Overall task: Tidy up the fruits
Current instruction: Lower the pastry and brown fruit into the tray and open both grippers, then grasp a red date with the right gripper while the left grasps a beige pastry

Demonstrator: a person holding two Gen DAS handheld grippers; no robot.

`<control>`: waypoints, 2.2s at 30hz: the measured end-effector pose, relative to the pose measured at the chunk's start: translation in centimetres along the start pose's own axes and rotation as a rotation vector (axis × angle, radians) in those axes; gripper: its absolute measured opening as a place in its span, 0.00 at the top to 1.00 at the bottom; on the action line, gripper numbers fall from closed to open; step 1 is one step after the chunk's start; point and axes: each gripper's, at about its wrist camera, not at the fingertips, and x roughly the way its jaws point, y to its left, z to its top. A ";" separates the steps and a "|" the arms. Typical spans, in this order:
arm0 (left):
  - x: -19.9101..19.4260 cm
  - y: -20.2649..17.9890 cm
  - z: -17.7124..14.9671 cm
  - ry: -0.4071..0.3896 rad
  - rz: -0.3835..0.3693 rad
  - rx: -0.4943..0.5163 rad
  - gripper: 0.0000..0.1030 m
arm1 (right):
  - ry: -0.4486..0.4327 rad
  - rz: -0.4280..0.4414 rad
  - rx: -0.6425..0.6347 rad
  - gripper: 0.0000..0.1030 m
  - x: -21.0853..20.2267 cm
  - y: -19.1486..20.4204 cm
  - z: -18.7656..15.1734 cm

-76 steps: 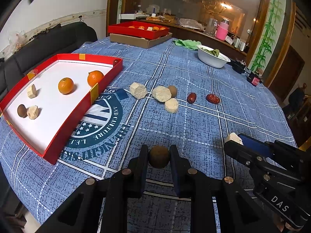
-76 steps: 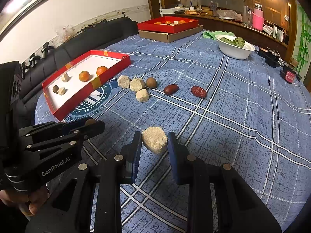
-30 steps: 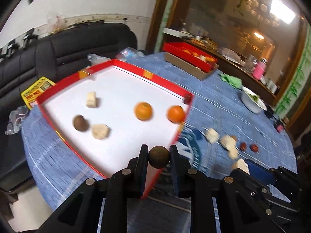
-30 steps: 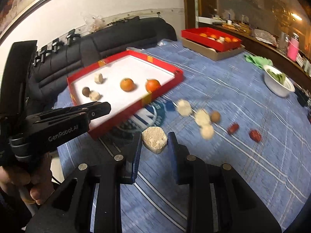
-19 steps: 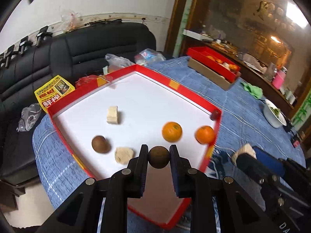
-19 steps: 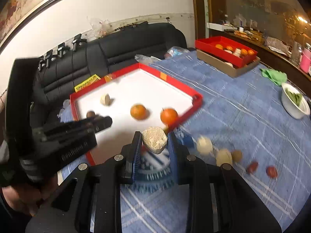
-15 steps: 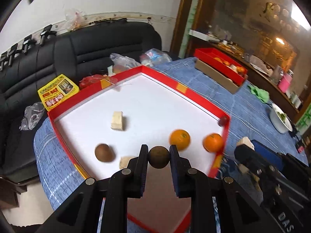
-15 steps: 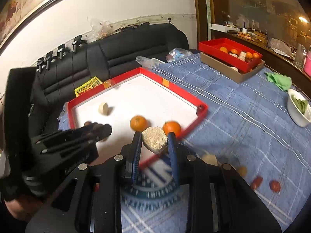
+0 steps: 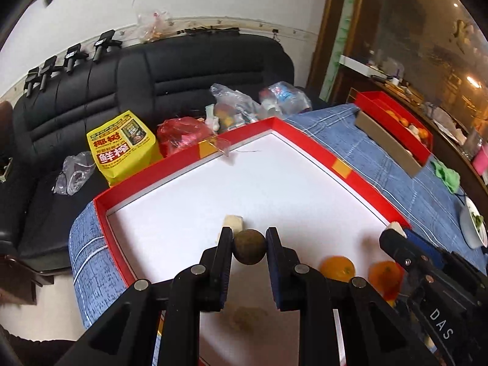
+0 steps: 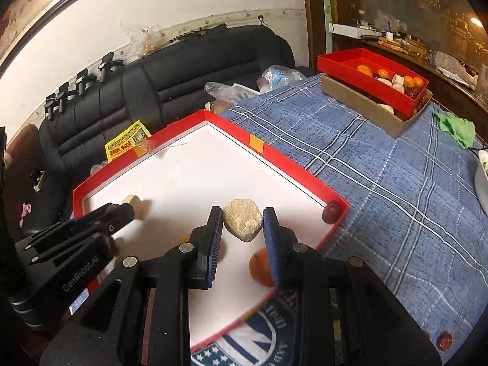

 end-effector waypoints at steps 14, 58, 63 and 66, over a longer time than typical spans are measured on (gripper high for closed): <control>1.8 2.1 0.0 0.103 0.090 -0.067 0.35 | 0.073 -0.009 0.021 0.38 2.1 0.1 -0.1; -5.5 -21.5 -15.2 0.119 -0.315 0.448 0.36 | 0.069 -0.248 0.138 0.76 -10.6 -18.2 -13.7; -4.1 -22.7 -15.1 0.118 -0.255 0.448 0.78 | 0.065 -0.225 0.139 0.76 -10.4 -18.2 -13.8; -4.5 -22.4 -15.4 0.123 -0.281 0.447 0.78 | 0.064 -0.219 0.136 0.76 -10.3 -18.2 -13.9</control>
